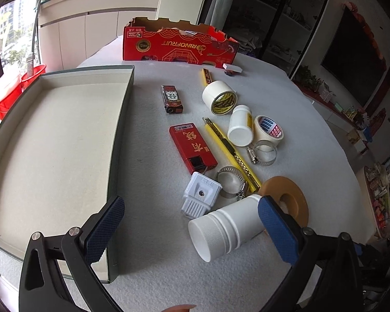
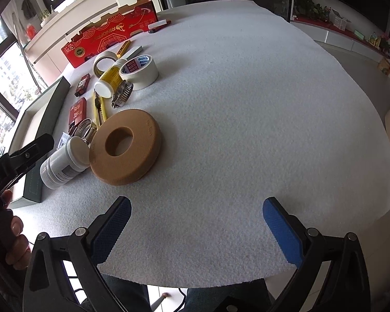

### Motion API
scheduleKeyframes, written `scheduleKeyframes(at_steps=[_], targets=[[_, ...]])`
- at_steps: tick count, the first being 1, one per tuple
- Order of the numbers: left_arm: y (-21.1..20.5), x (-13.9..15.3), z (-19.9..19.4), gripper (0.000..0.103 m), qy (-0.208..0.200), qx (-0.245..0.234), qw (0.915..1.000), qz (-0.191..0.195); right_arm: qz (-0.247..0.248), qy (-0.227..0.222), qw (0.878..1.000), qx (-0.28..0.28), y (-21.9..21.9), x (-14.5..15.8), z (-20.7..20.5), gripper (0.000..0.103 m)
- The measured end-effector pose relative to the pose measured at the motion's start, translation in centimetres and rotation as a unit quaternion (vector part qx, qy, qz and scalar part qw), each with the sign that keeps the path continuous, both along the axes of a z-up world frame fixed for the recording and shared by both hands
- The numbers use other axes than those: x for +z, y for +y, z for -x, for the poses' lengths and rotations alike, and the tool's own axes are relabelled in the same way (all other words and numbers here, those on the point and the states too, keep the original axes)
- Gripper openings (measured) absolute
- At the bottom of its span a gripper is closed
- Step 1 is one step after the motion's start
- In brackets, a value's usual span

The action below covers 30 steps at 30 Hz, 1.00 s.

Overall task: Organize rigid objects
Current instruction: 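Move both grippers toward the white bottle and tan ring on the table, then close the left gripper on the white bottle while the right gripper grasps the tan ring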

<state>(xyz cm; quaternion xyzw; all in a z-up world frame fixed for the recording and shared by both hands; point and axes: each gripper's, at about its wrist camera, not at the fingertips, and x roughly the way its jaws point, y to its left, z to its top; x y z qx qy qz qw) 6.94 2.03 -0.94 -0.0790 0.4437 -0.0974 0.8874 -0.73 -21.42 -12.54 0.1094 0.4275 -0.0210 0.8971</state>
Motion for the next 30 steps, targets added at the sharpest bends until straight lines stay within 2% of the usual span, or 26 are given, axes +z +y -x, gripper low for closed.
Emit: scheduleKeyframes(at_steps=[4,9,15,20,26,30], targets=[[0.6,-0.4,0.0,0.103,0.002,0.005,0.9991,-0.042,0.002,-0.004,1.0,0.002,0.0,0.1,-0.1,0.102],[-0.4,0.4,0.9,0.103,-0.001,0.005,0.9995,-0.03,0.007,-0.014,1.0,-0.009,-0.6,0.5,-0.3,0.102],[-4.0,0.2,0.5,0.103,0.01,0.01,0.9976,-0.068,0.009,-0.015,1.0,-0.019,-1.2,0.6,-0.3,0.102],[-5.1,-1.3,-0.3,0.103,0.044,0.03,0.9955,-0.078,0.007,-0.018,1.0,-0.021,-1.5,0.5,-0.3,0.102],[-3.7,-3.1,-0.1,0.103,0.076,0.07,0.9895,-0.1,0.011,-0.019,1.0,-0.021,-1.9,0.5,-0.6,0.102],[-2.4,-3.2,0.5,0.103,0.073,0.078,0.9885,-0.107,0.015,-0.02,1.0,-0.016,-2.0,0.9,-1.8,0.102]])
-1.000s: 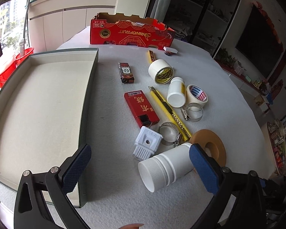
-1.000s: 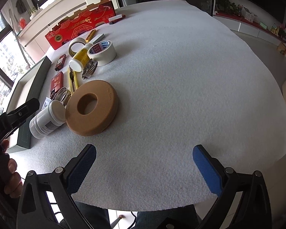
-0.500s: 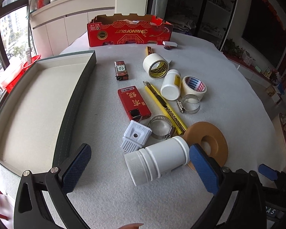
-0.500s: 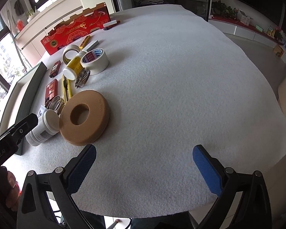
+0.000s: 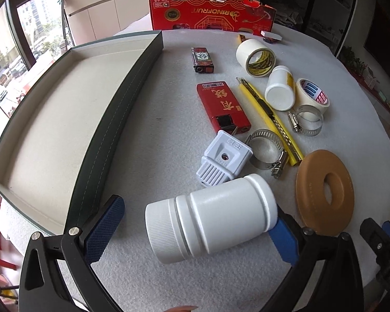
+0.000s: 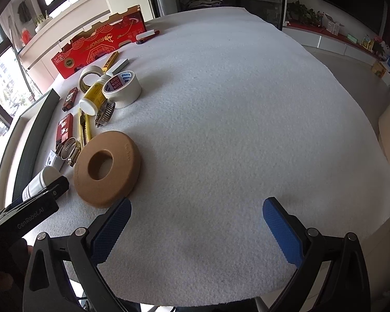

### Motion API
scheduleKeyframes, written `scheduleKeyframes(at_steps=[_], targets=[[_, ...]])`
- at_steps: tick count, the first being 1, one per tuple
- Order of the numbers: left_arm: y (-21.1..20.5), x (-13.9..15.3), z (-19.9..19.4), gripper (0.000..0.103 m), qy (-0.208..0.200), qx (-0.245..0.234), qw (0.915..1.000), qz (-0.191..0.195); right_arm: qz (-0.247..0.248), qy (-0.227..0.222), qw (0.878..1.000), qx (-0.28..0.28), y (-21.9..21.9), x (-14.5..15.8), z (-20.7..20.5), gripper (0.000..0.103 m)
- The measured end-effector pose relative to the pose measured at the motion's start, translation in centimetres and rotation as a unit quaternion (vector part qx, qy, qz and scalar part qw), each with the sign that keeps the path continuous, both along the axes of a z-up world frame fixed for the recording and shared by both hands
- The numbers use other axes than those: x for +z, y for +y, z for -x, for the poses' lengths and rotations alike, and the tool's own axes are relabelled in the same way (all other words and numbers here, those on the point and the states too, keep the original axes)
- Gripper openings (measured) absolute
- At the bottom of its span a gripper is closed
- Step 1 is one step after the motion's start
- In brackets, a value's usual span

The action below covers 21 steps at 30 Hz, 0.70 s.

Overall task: Organize rigid objects
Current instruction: 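Close the left gripper on the white bottle while the right gripper grasps the tan ring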

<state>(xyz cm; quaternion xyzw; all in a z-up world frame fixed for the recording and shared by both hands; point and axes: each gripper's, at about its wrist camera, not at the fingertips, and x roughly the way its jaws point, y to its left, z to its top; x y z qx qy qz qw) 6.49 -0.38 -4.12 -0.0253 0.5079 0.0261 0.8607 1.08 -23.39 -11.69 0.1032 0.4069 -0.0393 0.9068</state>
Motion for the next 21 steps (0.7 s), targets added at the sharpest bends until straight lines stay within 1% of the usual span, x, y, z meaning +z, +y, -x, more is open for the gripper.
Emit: scheduleKeyframes(at_steps=[2,6,8,11,13,15,18,21], targets=[[0.1,0.1,0.1,0.103,0.001,-0.001,1.0,0.004,0.002,0.0,1.0,0.007,0.3,0.3,-1.0,0.102],[-0.2,0.1,0.0,0.103,0.001,-0.001,1.0,-0.004,0.013,0.009,0.999,0.037,1.8,0.7,-3.4,0.102],[-0.3,0.1,-0.3,0.103,0.0,0.0,1.0,-0.005,0.029,0.014,0.998,0.05,2.7,0.6,-4.5,0.102],[-0.1,0.1,-0.5,0.103,0.0,0.004,1.0,-0.004,0.064,0.034,0.995,0.065,3.9,-0.1,-5.9,0.102],[-0.1,0.1,-0.5,0.103,-0.001,0.003,1.0,-0.004,0.066,0.036,0.994,0.073,3.9,-0.2,-6.1,0.102],[-0.1,0.1,-0.4,0.103,-0.003,0.003,1.0,-0.004,0.083,0.044,0.993,0.067,3.4,-0.2,-5.8,0.102],[-0.5,0.1,0.0,0.103,-0.003,-0.006,1.0,-0.003,0.104,0.042,0.992,0.053,1.9,-0.2,-4.8,0.102],[-1.1,0.2,0.5,0.103,-0.003,-0.014,0.9999,-0.002,0.104,0.045,0.993,0.021,-0.8,-0.1,-3.7,0.102]])
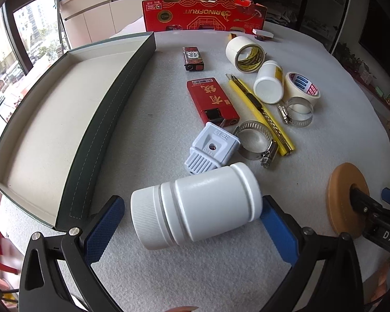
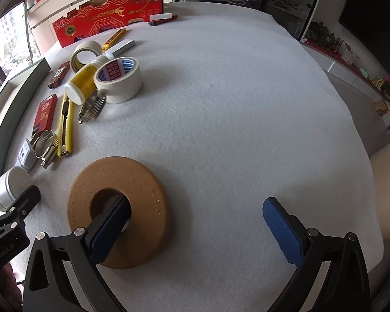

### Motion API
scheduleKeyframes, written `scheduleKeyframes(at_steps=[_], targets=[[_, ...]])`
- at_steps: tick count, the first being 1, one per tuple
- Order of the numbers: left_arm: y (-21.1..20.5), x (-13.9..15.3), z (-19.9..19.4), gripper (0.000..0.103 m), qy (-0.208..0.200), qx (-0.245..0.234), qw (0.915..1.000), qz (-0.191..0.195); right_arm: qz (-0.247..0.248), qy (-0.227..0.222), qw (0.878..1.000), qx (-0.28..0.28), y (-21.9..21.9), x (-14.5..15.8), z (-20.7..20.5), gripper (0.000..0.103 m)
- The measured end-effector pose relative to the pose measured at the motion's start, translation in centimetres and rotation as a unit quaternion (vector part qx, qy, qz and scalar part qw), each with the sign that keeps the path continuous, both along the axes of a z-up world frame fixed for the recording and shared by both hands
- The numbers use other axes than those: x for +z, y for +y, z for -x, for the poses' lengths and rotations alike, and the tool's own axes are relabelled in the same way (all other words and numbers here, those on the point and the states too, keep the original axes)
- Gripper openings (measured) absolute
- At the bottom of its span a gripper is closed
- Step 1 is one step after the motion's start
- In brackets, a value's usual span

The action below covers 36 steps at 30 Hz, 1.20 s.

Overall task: Organize rigid objects
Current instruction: 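Close the left gripper on the white bottle while the right gripper grasps the tan ring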

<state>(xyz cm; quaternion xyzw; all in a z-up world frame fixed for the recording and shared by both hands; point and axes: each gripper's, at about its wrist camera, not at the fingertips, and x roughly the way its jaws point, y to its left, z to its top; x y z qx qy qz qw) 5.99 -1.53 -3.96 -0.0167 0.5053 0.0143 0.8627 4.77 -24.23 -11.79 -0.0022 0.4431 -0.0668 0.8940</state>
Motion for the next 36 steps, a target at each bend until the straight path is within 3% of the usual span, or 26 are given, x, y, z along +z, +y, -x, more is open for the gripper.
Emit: scheduleKeyframes(at_steps=[4,11,19,36], targets=[[0.1,0.2,0.4,0.103,-0.001,0.01,0.9999,0.005,-0.03,-0.013,0.999,-0.028,-2.6,0.3,1.8,0.102],[0.9,1.3,0.8,0.103,-0.01,0.029,0.9995,0.002,-0.031,-0.055,0.998,0.013,-0.7,1.2,3.4,0.102],[1.3,1.7,1.0,0.103,-0.011,0.036,0.9993,0.003,-0.037,-0.049,0.997,0.038,0.8,0.8,3.5,0.102],[1.9,1.8,1.0,0.103,-0.002,0.06,0.9982,-0.001,-0.049,-0.041,0.998,0.03,0.5,0.2,3.5,0.102]])
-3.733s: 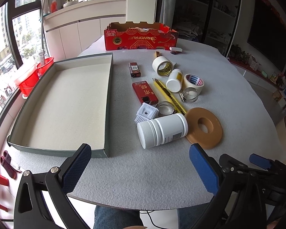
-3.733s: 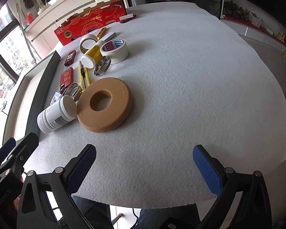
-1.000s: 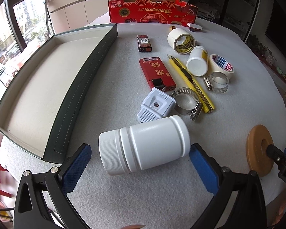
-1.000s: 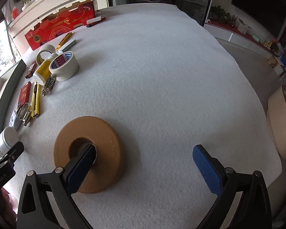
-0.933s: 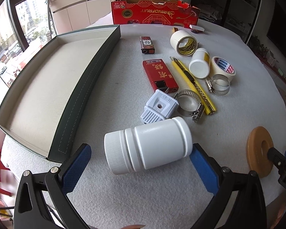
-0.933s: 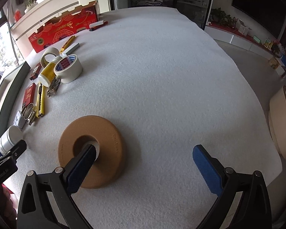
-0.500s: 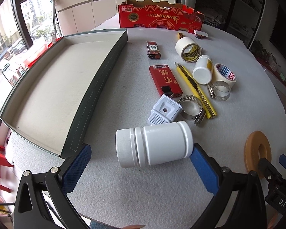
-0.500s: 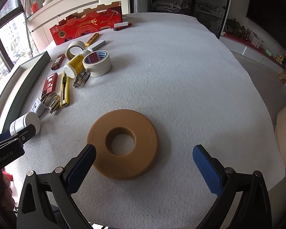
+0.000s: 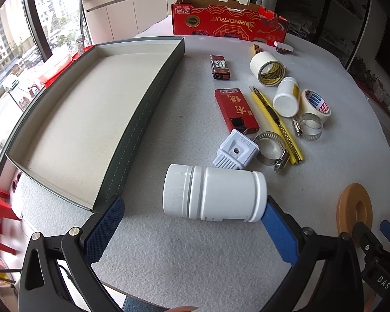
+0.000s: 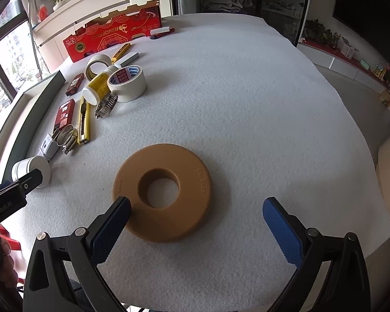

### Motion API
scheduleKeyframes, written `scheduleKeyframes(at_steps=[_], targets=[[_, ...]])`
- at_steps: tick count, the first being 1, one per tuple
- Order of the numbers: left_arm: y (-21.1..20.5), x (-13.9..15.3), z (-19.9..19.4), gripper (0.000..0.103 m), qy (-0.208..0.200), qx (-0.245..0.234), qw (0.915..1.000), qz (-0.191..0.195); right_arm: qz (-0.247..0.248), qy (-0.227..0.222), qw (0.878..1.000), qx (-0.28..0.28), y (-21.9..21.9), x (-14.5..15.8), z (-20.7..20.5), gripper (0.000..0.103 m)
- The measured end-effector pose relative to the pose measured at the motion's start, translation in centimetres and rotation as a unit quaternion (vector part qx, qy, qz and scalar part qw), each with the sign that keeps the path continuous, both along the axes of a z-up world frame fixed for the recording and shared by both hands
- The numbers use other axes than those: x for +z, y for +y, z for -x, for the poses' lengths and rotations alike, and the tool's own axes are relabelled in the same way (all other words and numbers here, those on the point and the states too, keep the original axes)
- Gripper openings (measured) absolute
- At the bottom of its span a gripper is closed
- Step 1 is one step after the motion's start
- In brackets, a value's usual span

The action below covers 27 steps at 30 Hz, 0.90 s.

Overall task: Organize rigid objects
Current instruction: 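Close the left gripper on the white bottle while the right gripper grasps the tan ring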

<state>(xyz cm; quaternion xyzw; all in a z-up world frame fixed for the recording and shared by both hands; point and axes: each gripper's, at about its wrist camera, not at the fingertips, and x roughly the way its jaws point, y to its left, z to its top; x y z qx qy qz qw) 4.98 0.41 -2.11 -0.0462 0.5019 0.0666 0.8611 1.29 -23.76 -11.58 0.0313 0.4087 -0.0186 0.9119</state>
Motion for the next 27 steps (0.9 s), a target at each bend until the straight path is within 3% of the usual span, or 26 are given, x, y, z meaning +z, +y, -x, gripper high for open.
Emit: scheduleKeyframes(at_steps=[8,19,25,27], targets=[[0.5,0.2,0.0,0.103,-0.004,0.005,0.9999,0.011,-0.002,0.0,1.0,0.002,0.1,-0.1,0.0,0.102],[-0.7,-1.6,-1.6,0.103,0.006,-0.017,0.9996,-0.022,-0.009,-0.005,1.0,0.02,1.4,0.0,-1.8,0.102],[-0.5,-1.9,-1.7,0.103,-0.011,-0.031,0.9994,-0.008,-0.005,-0.007,0.999,0.037,2.2,0.0,-2.0,0.102],[-0.5,-2.0,-1.7,0.103,-0.017,-0.033,0.9993,-0.008,0.002,0.012,0.999,0.045,2.7,-0.7,-2.5,0.102]])
